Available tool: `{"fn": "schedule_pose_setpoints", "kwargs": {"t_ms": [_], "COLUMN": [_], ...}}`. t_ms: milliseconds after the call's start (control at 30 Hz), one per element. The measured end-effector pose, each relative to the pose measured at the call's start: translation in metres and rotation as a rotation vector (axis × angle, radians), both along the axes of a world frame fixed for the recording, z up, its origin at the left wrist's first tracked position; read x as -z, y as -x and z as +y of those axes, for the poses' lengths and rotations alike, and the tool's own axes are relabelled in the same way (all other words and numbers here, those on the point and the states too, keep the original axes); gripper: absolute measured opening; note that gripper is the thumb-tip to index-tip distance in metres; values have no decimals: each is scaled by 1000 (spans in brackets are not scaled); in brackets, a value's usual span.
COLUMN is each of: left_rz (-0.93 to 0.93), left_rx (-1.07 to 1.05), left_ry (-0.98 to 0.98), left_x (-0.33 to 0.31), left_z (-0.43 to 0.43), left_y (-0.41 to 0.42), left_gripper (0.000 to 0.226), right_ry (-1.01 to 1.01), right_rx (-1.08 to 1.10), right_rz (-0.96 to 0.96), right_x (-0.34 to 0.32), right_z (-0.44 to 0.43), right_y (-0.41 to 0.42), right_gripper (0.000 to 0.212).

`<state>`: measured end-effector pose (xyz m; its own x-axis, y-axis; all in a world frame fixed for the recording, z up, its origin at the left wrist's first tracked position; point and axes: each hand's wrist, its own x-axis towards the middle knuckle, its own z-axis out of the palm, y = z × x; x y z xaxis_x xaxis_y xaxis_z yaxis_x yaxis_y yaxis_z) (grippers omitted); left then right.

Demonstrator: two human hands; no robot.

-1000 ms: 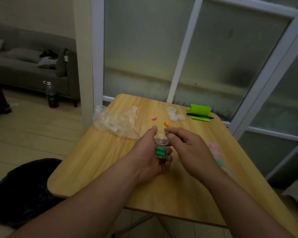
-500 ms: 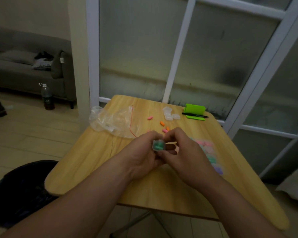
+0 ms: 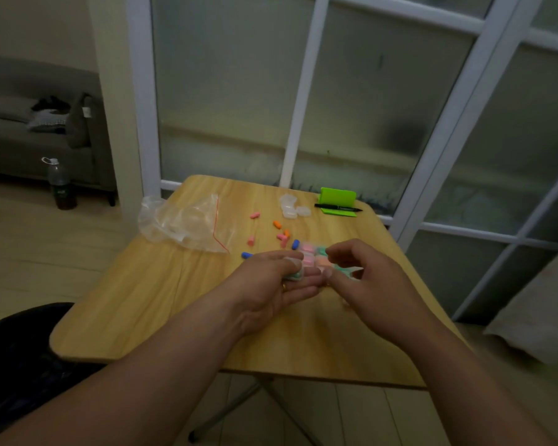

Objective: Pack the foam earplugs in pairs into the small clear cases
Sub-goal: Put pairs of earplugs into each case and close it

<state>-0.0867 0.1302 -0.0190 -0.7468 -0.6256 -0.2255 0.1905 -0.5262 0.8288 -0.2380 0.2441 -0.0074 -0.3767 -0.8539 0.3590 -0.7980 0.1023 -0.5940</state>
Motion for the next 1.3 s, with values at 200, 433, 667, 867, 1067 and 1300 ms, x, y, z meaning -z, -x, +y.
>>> {"fn": "schedule_pose_setpoints", "kwargs": {"t_ms": [200,433,667,867,1067,1300], "left_rz": [24,3,-44,-49,-65,-43], "left_rx": [84,14,-241,-323,-347,-374], "left_ry": [80,63,59,64,79,55], "left_x": [2,-6,-6,-6,-6,-11], "left_z": [20,22,-8,-14,-21,-32], "left_y": [22,35,26,20,12,0], "left_gripper": [30,30,27,17,12,19], "right_ry": [-59,-18,-160,-304,-385,-355], "right_rx": [-100,24,91,-36,20,44], "right_rz": [176,125,102,338,399,307], "right_x": [2,-7,11,17,15,18], "right_z": [6,16,21,-4,-7,-3], "right_y": [3,43,61,30,29,30], "right_gripper": [39,42,41,40,42,46]}}
